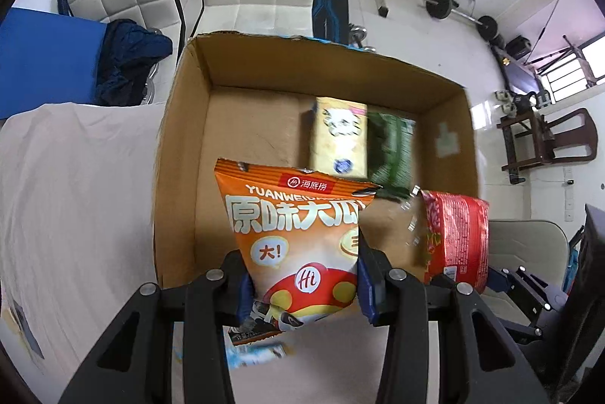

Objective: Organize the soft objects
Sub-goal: 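Carry the orange and red bags over the box with both tools, then open both tools to release the orange and red bags into the box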

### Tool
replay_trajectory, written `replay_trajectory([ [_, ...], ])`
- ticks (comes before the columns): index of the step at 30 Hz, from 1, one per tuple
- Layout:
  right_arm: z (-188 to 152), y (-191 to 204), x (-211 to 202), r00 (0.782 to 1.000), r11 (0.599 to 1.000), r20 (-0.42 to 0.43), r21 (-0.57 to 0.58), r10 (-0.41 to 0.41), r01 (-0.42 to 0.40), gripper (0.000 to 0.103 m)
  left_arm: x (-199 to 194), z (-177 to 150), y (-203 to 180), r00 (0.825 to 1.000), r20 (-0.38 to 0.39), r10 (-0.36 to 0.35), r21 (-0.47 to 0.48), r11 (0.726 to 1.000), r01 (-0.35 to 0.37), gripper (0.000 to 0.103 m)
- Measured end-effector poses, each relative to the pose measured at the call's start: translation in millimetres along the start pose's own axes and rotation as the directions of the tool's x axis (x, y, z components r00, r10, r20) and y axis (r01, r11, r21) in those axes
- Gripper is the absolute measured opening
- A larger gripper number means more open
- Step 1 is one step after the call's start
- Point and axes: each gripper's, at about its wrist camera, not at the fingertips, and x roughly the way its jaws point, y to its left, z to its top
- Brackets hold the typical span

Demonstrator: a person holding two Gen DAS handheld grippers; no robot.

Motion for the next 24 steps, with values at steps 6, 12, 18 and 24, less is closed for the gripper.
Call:
replay_trajectory([
  [6, 16, -7, 48, 0.999, 1.0, -0.048, -0.006, -0.024, 0.024, 0.051, 41, 37, 16, 0.999, -0.051, 0.004, -0.009, 1.0, -0.005, 0.04],
  [12, 22, -11, 80, 0.997, 1.0, -0.077, 0.0, -0.026, 0.026, 0.051, 70, 69, 18, 0.997, -0.077, 0.01, 0.008, 1.0, -0.009, 0.04],
  [18, 19, -12, 103, 0.994, 1.0, -0.11, -0.017, -0.014, 0.013, 0.052, 98, 81, 12, 0.991, -0.128, 0.045, 0.052, 0.998, -0.039, 0.043],
  [24, 19, -15, 108, 0.989, 0.999, -0.143, 0.021, -0.028, 0.031, 0.054, 103, 80, 12, 0.988, -0.142, 0.052, 0.04, 0.998, -0.047, 0.056],
])
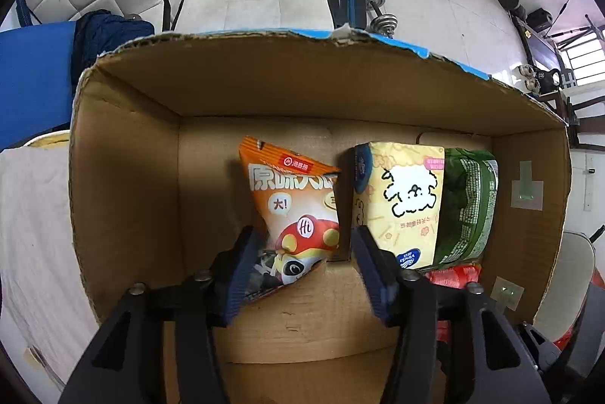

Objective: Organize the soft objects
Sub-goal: 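Open both tools to release the orange and red bags into the box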

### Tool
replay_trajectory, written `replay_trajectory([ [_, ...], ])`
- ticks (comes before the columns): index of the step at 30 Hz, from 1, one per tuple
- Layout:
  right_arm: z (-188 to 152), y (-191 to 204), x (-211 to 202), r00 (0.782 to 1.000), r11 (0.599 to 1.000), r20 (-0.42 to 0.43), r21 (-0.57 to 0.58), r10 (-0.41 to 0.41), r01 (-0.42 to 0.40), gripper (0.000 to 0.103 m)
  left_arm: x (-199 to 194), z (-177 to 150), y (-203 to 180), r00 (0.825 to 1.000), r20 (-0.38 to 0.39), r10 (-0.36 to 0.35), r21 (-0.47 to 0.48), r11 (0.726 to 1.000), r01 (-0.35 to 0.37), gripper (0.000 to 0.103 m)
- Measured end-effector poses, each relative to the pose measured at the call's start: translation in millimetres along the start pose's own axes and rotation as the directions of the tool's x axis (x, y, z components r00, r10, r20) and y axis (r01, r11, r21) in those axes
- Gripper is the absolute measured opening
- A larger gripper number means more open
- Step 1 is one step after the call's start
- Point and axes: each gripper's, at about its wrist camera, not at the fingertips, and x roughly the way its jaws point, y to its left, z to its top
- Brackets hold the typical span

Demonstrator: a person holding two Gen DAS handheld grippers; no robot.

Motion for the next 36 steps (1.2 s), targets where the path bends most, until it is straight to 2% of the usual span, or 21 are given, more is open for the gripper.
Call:
replay_trajectory([
  [3, 1, 0, -11, 1.0, 1.0, 0.024, 0.017, -0.002, 0.002, 0.062, -8, -3, 1, 1.0, 0.02, -0.003, -0.006, 1.0, 0.003, 0.061],
  [7, 3, 1, -27, 0.998, 0.999, 0.053, 0.029, -0.028, 0.026, 0.063, -29, -13, -1, 0.998, 0.065, 0.006, 0.001, 1.0, -0.006, 0.07],
  [12, -3, 0, -42, 0.997, 0.998, 0.065, 0.043, -0.051, 0.049, 0.063, -60, -36, -7, 0.99, 0.135, 0.027, 0.019, 0.999, -0.03, 0.074],
  [16, -10, -3, -56, 0.995, 0.996, 0.074, 0.057, -0.074, 0.07, 0.063, -87, -63, -9, 0.979, 0.197, 0.045, 0.019, 0.999, -0.049, 0.093],
  [17, -12, -3, -60, 0.994, 0.996, 0.081, 0.059, -0.078, 0.074, 0.066, -91, -69, -9, 0.977, 0.207, 0.048, 0.018, 0.998, -0.053, 0.099],
  [18, -13, -3, -63, 0.993, 0.996, 0.084, 0.058, -0.078, 0.073, 0.08, -95, -74, -9, 0.975, 0.218, 0.053, 0.012, 0.998, -0.057, 0.1],
  [19, -16, -3, -68, 0.992, 0.995, 0.09, 0.06, -0.083, 0.078, 0.097, -99, -81, -9, 0.971, 0.233, 0.057, 0.008, 0.998, -0.06, 0.101],
  [21, -20, -3, -77, 0.99, 0.995, 0.108, 0.063, -0.085, 0.079, 0.103, -108, -96, -10, 0.964, 0.257, 0.062, 0.0, 0.998, -0.064, 0.101],
  [30, -51, 9, -121, 0.971, 0.991, 0.198, 0.06, -0.131, 0.122, 0.103, -142, -155, -19, 0.936, 0.34, 0.085, -0.009, 0.996, -0.088, 0.102],
  [32, -62, 14, -132, 0.966, 0.991, 0.221, 0.057, -0.134, 0.125, 0.103, -149, -167, -22, 0.935, 0.344, 0.084, -0.006, 0.996, -0.087, 0.102],
  [36, -78, 22, -150, 0.958, 0.991, 0.254, 0.06, -0.131, 0.119, 0.103, -167, -187, -26, 0.918, 0.385, 0.097, -0.007, 0.995, -0.102, 0.102],
])
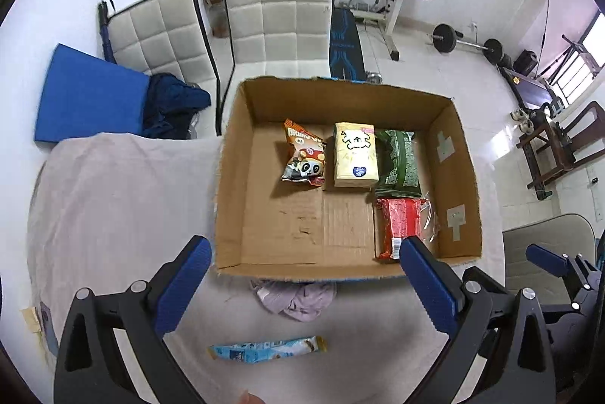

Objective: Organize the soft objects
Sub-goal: 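Open both tools to release the orange and red bags into the box, then grasp the blue Nestle tube with the left tool while the right tool grasps the lilac cloth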

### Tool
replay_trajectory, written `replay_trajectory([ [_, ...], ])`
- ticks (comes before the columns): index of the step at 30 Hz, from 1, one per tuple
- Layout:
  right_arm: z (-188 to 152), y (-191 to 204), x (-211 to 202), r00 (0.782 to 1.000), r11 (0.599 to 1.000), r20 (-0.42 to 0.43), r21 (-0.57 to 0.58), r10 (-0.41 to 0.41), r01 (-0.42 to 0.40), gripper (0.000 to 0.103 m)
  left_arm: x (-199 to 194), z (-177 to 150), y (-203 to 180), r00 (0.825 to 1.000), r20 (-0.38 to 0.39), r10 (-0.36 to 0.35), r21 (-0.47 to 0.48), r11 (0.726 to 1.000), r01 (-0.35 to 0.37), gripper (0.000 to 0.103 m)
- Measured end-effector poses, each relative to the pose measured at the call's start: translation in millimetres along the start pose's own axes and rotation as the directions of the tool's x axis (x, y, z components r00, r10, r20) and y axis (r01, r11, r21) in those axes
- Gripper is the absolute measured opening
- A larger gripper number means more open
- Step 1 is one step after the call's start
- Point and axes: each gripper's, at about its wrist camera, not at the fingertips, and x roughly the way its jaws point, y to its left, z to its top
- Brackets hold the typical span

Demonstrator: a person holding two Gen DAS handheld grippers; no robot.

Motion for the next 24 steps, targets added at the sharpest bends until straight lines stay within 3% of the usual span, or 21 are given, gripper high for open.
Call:
replay_trajectory([
  [8, -14, 3, -40, 0.998, 0.999, 0.051, 0.031, 0.023, -0.024, 0.103, -38, -20, 0, 0.999, 0.052, 0.009, 0.007, 1.0, -0.009, 0.102],
  [11, -20, 12, -44, 0.998, 0.999, 0.031, 0.009, 0.053, -0.053, 0.103, -42, -34, 11, 0.998, 0.04, 0.038, -0.016, 0.999, -0.037, 0.102],
  [13, -26, 23, -41, 0.997, 0.996, 0.0, -0.036, 0.084, -0.083, 0.103, -36, -52, 23, 0.997, 0.005, 0.073, -0.046, 0.996, -0.073, 0.102],
  [15, -31, 35, -30, 0.998, 0.995, -0.034, -0.076, 0.056, -0.059, 0.103, -18, -80, 41, 0.992, -0.079, 0.097, -0.115, 0.988, -0.106, 0.102],
  [17, -37, 43, -13, 0.995, 0.994, -0.078, -0.088, 0.058, -0.065, 0.103, 7, -108, 60, 0.984, -0.173, 0.049, -0.209, 0.974, -0.085, 0.102],
  [19, -44, 45, 5, 0.99, 0.995, -0.12, -0.069, 0.068, -0.077, 0.103, 36, -134, 77, 0.965, -0.259, -0.046, -0.321, 0.946, -0.041, 0.102],
  [21, -52, 45, 29, 0.982, 0.995, -0.166, -0.028, 0.093, -0.099, 0.103, 73, -162, 97, 0.929, -0.317, -0.19, -0.479, 0.878, 0.016, 0.102],
  [24, -64, 43, 56, 0.97, 0.994, -0.217, 0.018, 0.11, -0.108, 0.103, 112, -184, 109, 0.891, -0.336, -0.305, -0.613, 0.789, 0.039, 0.102],
])
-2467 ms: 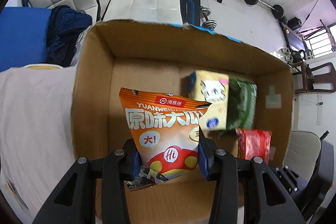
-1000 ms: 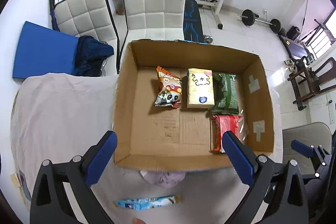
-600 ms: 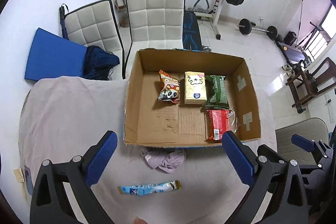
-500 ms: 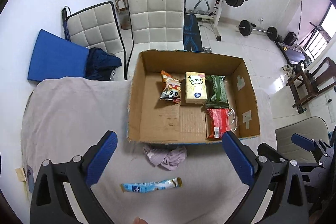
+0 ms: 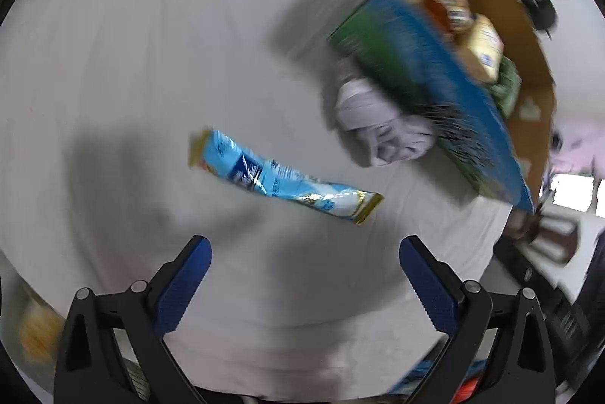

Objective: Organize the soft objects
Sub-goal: 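Grasp the blue Nestle tube with the left tool while the right tool grasps the lilac cloth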

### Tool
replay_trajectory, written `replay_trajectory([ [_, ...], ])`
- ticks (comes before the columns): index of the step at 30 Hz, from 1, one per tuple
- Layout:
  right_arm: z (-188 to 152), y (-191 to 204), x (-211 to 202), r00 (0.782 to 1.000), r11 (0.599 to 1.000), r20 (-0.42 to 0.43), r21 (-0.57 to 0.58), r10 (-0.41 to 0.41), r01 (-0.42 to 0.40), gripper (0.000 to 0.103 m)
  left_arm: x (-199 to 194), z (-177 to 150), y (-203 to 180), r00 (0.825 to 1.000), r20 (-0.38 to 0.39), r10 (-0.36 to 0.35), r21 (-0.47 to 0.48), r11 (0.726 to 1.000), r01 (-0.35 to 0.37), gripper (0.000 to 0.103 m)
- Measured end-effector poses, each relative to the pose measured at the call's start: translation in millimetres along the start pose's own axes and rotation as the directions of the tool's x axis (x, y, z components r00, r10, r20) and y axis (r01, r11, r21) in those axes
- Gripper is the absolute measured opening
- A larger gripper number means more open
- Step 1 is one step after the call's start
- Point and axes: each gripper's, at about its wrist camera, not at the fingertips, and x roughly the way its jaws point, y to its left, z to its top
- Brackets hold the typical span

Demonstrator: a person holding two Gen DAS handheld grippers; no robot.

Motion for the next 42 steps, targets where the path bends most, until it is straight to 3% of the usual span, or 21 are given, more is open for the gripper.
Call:
replay_trajectory([
  [7, -14, -1, 41, 0.999, 1.0, -0.041, 0.021, -0.014, 0.015, 0.103, 54, 18, 5, 0.996, -0.068, -0.054, -0.153, 0.987, 0.043, 0.094],
  [9, -15, 1, 45, 0.999, 1.0, -0.039, 0.02, -0.015, 0.016, 0.103, 70, 23, -2, 0.997, -0.082, 0.001, -0.144, 0.989, -0.012, 0.075],
  [11, -16, 3, 48, 0.999, 1.0, -0.037, 0.017, -0.015, 0.015, 0.103, 81, 23, -8, 0.995, -0.094, 0.044, -0.113, 0.992, -0.055, 0.047],
  [14, -14, 8, 51, 1.0, 1.0, -0.027, 0.013, 0.013, -0.013, 0.103, 79, 16, -21, 0.992, -0.032, 0.12, -0.015, 0.993, -0.121, 0.033],
  [17, -8, 13, 55, 0.997, 0.997, -0.011, 0.015, 0.071, -0.07, 0.103, 73, 8, -28, 0.979, 0.011, 0.202, 0.107, 0.973, -0.202, 0.024],
  [22, 6, 21, 77, 0.975, 0.973, 0.005, 0.071, 0.22, -0.22, 0.098, 61, 0, -19, 0.93, 0.104, 0.352, 0.241, 0.898, -0.367, 0.022],
  [29, 24, 42, 121, 0.953, 0.939, 0.064, 0.162, 0.297, -0.303, 0.083, 65, 8, 1, 0.929, 0.082, 0.36, 0.204, 0.907, -0.369, 0.024],
  [31, 30, 48, 130, 0.961, 0.947, 0.078, 0.169, 0.264, -0.274, 0.05, 67, 12, 6, 0.931, 0.07, 0.357, 0.2, 0.91, -0.364, 0.025],
  [32, 32, 50, 131, 0.96, 0.945, 0.092, 0.173, 0.264, -0.277, 0.045, 68, 15, 7, 0.934, 0.061, 0.352, 0.195, 0.913, -0.357, 0.025],
  [34, 32, 56, 124, 0.966, 0.955, 0.101, 0.158, 0.239, -0.252, 0.015, 67, 20, 13, 0.936, 0.053, 0.349, 0.192, 0.916, -0.352, 0.025],
  [37, 18, 55, 105, 0.972, 0.972, 0.14, 0.12, 0.187, -0.204, 0.013, 66, 28, 12, 0.934, 0.054, 0.354, 0.203, 0.912, -0.357, 0.025],
  [42, -21, 11, 76, 0.974, 0.964, 0.168, 0.194, 0.151, -0.183, 0.013, 67, 20, 7, 0.943, 0.067, 0.327, 0.233, 0.913, -0.334, 0.022],
])
